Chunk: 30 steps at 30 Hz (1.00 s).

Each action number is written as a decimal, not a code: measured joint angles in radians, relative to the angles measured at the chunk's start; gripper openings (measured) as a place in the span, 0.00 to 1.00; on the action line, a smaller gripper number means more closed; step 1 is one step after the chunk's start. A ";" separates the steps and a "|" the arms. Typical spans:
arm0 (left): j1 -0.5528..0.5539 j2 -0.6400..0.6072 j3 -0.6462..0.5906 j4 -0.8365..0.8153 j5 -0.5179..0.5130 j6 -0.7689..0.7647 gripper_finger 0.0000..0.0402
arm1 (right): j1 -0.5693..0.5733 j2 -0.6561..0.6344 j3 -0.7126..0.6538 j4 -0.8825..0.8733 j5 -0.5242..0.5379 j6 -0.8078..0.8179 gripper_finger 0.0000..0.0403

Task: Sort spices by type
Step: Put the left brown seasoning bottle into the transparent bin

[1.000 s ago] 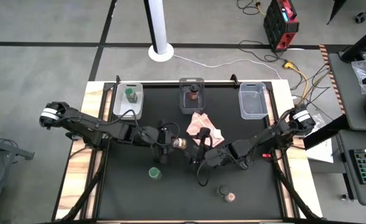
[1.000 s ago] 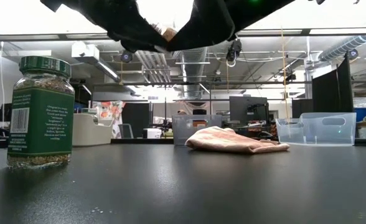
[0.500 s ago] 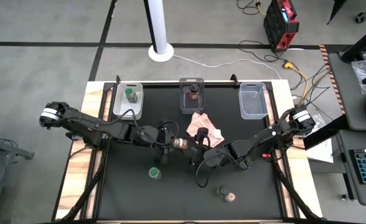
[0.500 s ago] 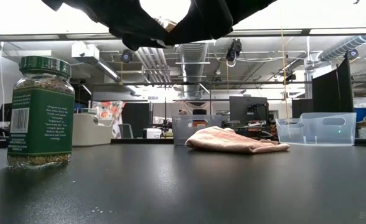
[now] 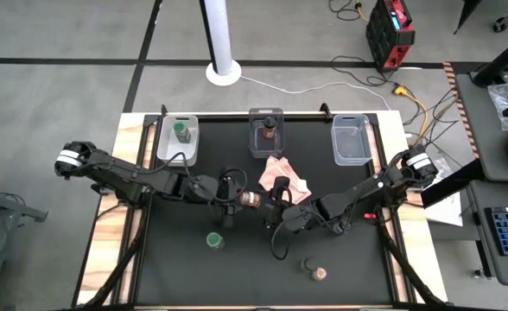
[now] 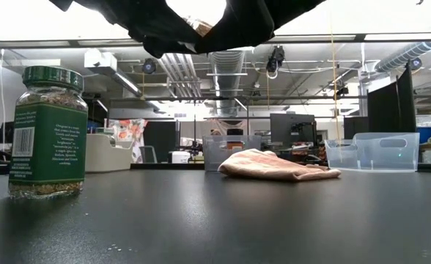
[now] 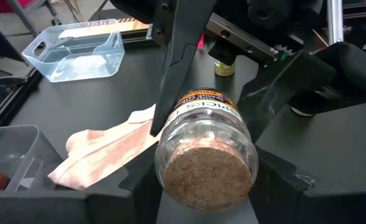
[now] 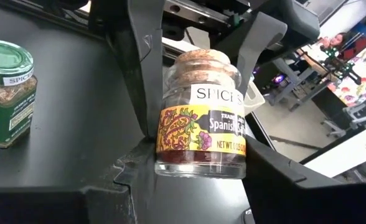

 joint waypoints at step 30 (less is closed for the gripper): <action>0.003 -0.049 -0.110 0.251 -0.052 0.135 0.68 | 0.096 -0.066 -0.147 -0.066 0.239 0.246 0.47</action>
